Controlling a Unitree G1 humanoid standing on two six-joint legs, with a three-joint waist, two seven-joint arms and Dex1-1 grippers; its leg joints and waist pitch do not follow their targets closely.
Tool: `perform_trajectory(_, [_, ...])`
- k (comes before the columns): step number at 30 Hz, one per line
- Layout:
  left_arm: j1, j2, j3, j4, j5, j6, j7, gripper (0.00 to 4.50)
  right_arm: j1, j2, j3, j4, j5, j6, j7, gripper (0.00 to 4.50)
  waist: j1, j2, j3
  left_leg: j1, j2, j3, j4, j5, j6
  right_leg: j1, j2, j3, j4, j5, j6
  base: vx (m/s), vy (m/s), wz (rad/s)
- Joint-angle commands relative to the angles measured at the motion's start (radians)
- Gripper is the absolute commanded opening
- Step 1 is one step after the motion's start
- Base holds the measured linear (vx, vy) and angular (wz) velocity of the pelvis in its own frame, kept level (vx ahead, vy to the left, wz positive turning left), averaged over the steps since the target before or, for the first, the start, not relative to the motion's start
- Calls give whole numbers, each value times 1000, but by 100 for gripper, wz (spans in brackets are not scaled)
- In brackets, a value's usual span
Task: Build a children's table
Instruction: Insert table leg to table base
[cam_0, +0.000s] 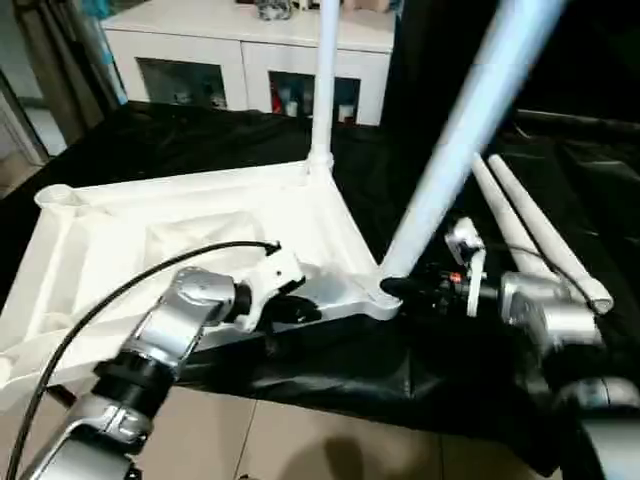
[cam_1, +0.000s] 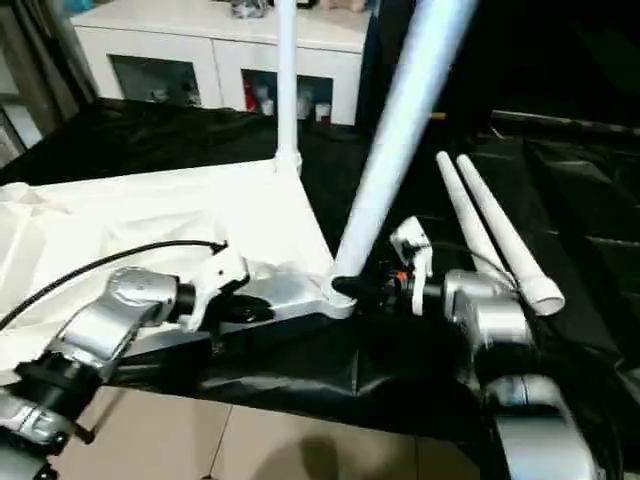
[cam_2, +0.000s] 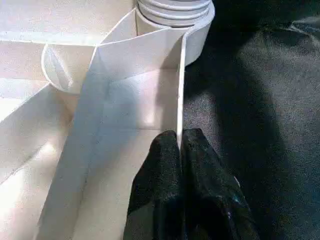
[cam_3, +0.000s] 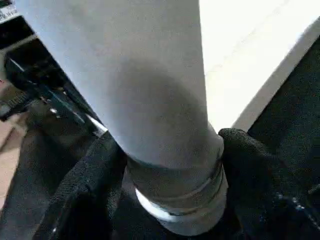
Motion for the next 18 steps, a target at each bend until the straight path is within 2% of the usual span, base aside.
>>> perform_trajectory(1, [-44,3,40,3,9,-14,56,0,56,1,44,-1,-44,21,-16,258,-2,3,-44,5,25,-3,-77,-177,24,46,-76,48,-98,-172,-193,0,0,0])
perform_trajectory(3, [-45,3,39,6,8,-16,53,0,65,2,48,-16,-43,24,-19,258,-4,2,-44,2,25,-5,-79,-172,23,48,-76,48,-98,-186,-185,0,0,0])
perform_trajectory(4, [-46,7,32,5,7,-17,37,0,76,3,76,-53,-53,35,-19,258,-3,5,-45,2,25,-5,-78,-162,25,47,-75,48,-98,-172,-186,0,0,0])
perform_trajectory(5, [-46,7,32,5,7,-17,37,0,76,3,76,-53,-53,35,-19,258,-3,4,-45,1,25,-6,-78,-154,25,48,-75,48,-97,-162,-185,0,0,0])
perform_trajectory(7, [-42,12,18,-5,1,-23,4,0,70,4,111,-81,-65,72,-14,258,-4,4,-45,-1,24,-6,-78,-142,28,48,-72,48,-94,-137,-187,0,0,0])
perform_trajectory(11, [-25,22,3,-35,-15,-36,-48,0,44,11,117,-64,-61,95,-14,258,-5,3,-47,-2,24,-6,-78,-125,32,49,-74,47,-91,-112,-198,0,0,0])
perform_trajectory(12, [-7,32,-12,-71,-32,-33,-98,0,12,15,122,-36,-56,117,5,258,-8,2,-46,-5,24,-5,-78,-123,32,50,-74,47,-90,-103,-198,0,0,0])
perform_trajectory(14, [-4,34,-15,-77,-35,-31,-105,0,7,16,123,-31,-54,121,12,258,-12,3,-48,-8,24,-7,-78,-114,32,53,-73,45,-87,-90,-206,0,0,0])
perform_trajectory(18, [10,41,-30,-101,-43,-32,-143,0,-27,-3,170,11,-51,152,126,258,-16,-2,-54,-6,25,-3,-70,-53,56,54,-70,45,-73,49,-246,0,0,0])
